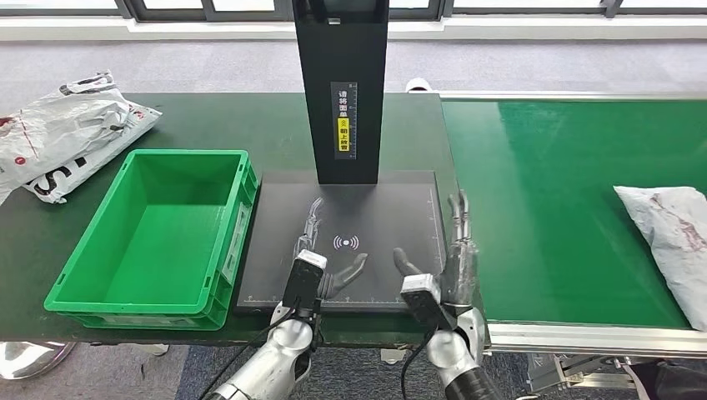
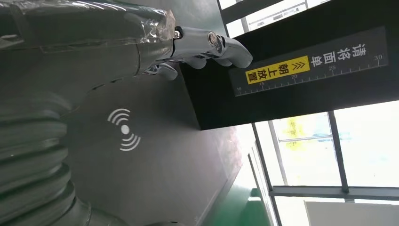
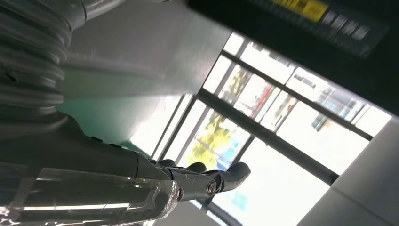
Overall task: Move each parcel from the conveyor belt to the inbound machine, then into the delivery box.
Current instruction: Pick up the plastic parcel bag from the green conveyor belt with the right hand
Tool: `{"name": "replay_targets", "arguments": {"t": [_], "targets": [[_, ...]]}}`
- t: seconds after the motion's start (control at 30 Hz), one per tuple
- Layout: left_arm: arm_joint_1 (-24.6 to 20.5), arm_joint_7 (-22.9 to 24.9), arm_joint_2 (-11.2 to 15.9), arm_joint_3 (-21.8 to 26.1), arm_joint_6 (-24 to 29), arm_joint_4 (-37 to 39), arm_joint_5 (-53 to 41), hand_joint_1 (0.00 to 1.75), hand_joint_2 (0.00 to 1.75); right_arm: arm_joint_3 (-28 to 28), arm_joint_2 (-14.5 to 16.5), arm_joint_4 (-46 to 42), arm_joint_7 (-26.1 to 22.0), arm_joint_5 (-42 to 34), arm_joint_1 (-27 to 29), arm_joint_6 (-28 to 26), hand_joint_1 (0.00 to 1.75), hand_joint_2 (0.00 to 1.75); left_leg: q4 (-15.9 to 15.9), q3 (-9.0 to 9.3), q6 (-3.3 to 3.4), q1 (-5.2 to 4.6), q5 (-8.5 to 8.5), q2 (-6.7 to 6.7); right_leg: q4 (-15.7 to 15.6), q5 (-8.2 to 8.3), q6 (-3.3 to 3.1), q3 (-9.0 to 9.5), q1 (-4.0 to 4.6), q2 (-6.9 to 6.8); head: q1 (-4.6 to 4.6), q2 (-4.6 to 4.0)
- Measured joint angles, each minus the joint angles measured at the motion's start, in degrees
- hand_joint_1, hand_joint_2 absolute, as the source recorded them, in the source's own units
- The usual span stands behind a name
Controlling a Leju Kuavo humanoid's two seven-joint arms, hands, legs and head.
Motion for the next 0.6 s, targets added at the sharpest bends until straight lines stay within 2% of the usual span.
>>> {"name": "replay_targets", "arguments": {"t": [0.13,0.37,0.5,0.6], "targets": [[-3.0,0.0,-0.9,0.0,-1.3,3.3,2.8,0.0,1.75,-8.2,0.0,2.1,2.2,10.1,-1.7,-0.1,0.0,1.75,0.0,-0.01,0.05,-0.05,0.06,-0.03,0.0,0.05,0.03,-0.01,-0.05,0.0,-0.01,0.0],[-7.2,0.0,-1.1,-0.6,-0.1,6.7,3.1,0.0,1.75,-28.4,0.9,2.8,6.3,42.3,-5.0,-0.1,0.0,1.75,0.0,-0.03,0.06,-0.05,0.07,-0.05,0.0,0.06,0.02,-0.01,-0.06,-0.01,-0.01,0.0],[-8.4,0.0,-1.1,-1.3,-0.1,7.6,3.6,0.0,1.75,-36.6,1.6,2.6,7.7,47.7,-6.3,-0.1,0.0,1.75,0.0,-0.04,0.06,-0.06,0.07,-0.04,0.0,0.06,0.02,-0.02,-0.06,-0.04,0.0,0.0],[-9.1,0.0,-1.1,-1.9,-0.1,8.1,4.9,0.0,1.75,-41.3,1.7,1.8,10.7,53.3,-7.2,-0.1,0.0,1.75,0.0,-0.04,0.06,-0.07,0.07,-0.03,0.0,0.06,0.02,-0.05,-0.07,-0.03,-0.02,0.0]]}}
